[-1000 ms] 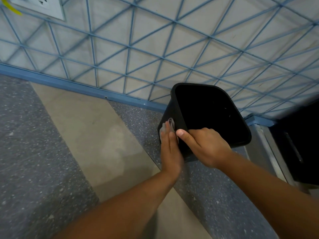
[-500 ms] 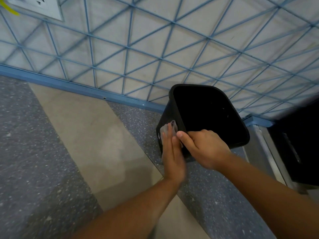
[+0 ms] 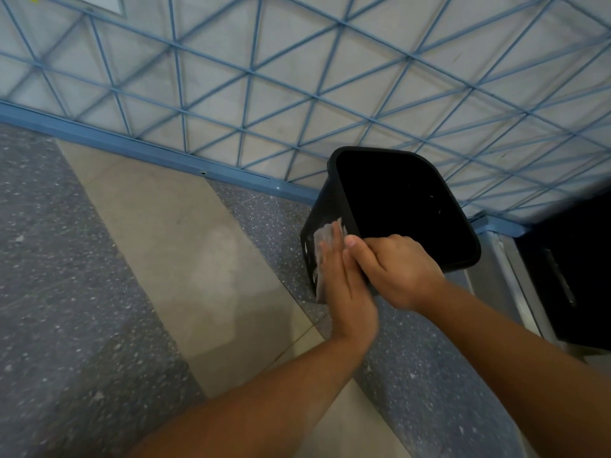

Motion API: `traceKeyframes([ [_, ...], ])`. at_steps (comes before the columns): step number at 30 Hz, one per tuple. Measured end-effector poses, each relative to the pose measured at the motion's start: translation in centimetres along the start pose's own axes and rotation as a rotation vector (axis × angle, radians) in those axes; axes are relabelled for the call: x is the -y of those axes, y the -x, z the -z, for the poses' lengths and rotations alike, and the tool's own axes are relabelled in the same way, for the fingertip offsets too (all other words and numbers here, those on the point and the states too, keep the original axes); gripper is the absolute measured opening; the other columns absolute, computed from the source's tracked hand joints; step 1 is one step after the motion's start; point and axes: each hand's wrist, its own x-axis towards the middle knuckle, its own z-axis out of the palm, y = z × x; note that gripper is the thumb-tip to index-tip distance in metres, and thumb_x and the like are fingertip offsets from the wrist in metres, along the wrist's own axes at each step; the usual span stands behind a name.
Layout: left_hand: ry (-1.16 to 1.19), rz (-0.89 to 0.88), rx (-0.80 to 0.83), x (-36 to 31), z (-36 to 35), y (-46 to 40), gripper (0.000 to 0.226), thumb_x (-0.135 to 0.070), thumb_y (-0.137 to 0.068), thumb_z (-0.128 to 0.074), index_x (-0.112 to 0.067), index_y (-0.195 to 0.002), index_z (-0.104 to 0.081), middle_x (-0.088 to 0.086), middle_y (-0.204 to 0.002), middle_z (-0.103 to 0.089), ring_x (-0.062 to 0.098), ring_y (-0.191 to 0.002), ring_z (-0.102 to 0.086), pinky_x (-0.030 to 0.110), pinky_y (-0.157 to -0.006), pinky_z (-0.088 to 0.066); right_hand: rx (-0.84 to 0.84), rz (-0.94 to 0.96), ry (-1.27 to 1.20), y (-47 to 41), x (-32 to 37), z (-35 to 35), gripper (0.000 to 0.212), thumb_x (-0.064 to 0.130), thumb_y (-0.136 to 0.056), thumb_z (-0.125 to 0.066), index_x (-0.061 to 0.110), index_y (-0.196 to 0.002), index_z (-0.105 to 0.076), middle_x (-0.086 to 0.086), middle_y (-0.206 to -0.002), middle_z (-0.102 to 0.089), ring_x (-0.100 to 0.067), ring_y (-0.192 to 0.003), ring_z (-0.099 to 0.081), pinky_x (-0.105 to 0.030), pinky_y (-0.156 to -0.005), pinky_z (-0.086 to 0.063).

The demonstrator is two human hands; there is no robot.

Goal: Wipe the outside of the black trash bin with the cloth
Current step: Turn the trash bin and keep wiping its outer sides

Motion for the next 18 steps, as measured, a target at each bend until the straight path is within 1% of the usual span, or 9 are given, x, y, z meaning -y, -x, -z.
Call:
traceKeyframes([
  [2,-0.054,-0.036,0.035,0.6,0.7,0.5,0.043,-0.059,-0.105,-0.034,-0.064,-0.148,-0.029,-0.012,-0.172,-0.023,0.010,-0.162,-0.013,0.046,-0.132,-0.019,-0.002,-0.004,0.008,0.1,0.1,0.1,0.058,0.057,-0.095,-0.019,0.023,-0.063,-0.054,0.002,-0.058,-0.057,-0.016,-0.058,-0.057,-0.039,-0.062,-0.047],
  [5,-0.078,0.047,-0.074,1.9,1.4,-1.1,0.040,-0.039,-0.110,-0.031,-0.044,-0.149,-0.027,-0.005,-0.171,-0.025,0.012,-0.162,-0.014,0.048,-0.132,-0.018,-0.004,-0.014,0.019,0.1,0.3,0.1,0.054,0.056,-0.096,-0.022,0.025,-0.060,-0.049,0.002,-0.057,-0.054,-0.018,-0.058,-0.056,-0.039,-0.061,-0.047],
  [7,-0.070,0.046,-0.088,1.0,0.5,-1.0,0.040,-0.048,-0.108,-0.034,-0.051,-0.148,-0.028,-0.008,-0.170,-0.027,0.014,-0.161,-0.019,0.047,-0.131,-0.022,-0.002,-0.016,0.016,0.0,0.3,0.0,0.057,0.058,-0.094,-0.021,0.022,-0.062,-0.053,0.000,-0.058,-0.056,-0.020,-0.057,-0.057,-0.042,-0.062,-0.049],
  [9,-0.076,-0.040,-0.017,0.2,0.2,0.7,0.043,-0.062,-0.104,-0.035,-0.068,-0.146,-0.027,-0.023,-0.169,-0.026,0.011,-0.161,-0.016,0.044,-0.131,-0.022,0.002,-0.034,0.025,0.0,0.3,0.0,0.058,0.059,-0.092,-0.022,0.020,-0.063,-0.054,0.000,-0.057,-0.055,-0.020,-0.057,-0.056,-0.042,-0.061,-0.049],
  [11,-0.119,-0.090,0.047,1.4,1.6,1.9,0.042,-0.060,-0.105,-0.032,-0.074,-0.144,-0.026,-0.035,-0.165,-0.023,0.007,-0.161,-0.013,0.041,-0.132,-0.021,0.002,-0.061,0.055,0.1,0.3,0.0,0.058,0.063,-0.090,-0.022,0.020,-0.062,-0.051,0.000,-0.057,-0.053,-0.019,-0.057,-0.055,-0.039,-0.059,-0.048],
  [12,-0.163,-0.102,0.056,2.1,2.6,2.0,0.043,-0.052,-0.108,-0.031,-0.068,-0.147,-0.027,-0.035,-0.164,-0.023,0.005,-0.161,-0.014,0.039,-0.132,-0.021,0.009,-0.070,0.071,0.1,0.4,0.0,0.058,0.065,-0.088,-0.023,0.021,-0.061,-0.049,0.000,-0.058,-0.053,-0.019,-0.058,-0.055,-0.037,-0.059,-0.046],
  [15,-0.224,0.030,-0.038,3.8,4.7,0.4,0.044,-0.028,-0.113,-0.032,-0.026,-0.158,-0.034,-0.017,-0.162,-0.030,0.000,-0.154,-0.024,0.032,-0.131,-0.021,0.050,-0.077,0.083,0.1,0.5,0.2,0.057,0.070,-0.086,-0.032,0.021,-0.061,-0.047,-0.002,-0.062,-0.054,-0.022,-0.062,-0.055,-0.037,-0.060,-0.045],
  [17,-0.193,0.189,-0.188,4.4,5.9,-1.2,0.046,-0.027,-0.114,-0.033,-0.014,-0.158,-0.037,-0.005,-0.164,-0.035,0.005,-0.152,-0.028,0.025,-0.128,-0.020,0.056,-0.090,0.083,0.0,0.4,0.1,0.054,0.065,-0.089,-0.037,0.020,-0.063,-0.049,-0.003,-0.064,-0.055,-0.023,-0.063,-0.056,-0.036,-0.061,-0.045],
  [18,-0.131,0.261,-0.254,4.5,6.7,-2.2,0.050,-0.035,-0.113,-0.034,-0.014,-0.158,-0.039,0.000,-0.165,-0.038,0.011,-0.153,-0.032,0.029,-0.129,-0.021,0.056,-0.096,0.090,0.0,0.4,0.0,0.051,0.061,-0.092,-0.038,0.019,-0.066,-0.051,-0.004,-0.065,-0.056,-0.023,-0.064,-0.056,-0.035,-0.061,-0.044],
])
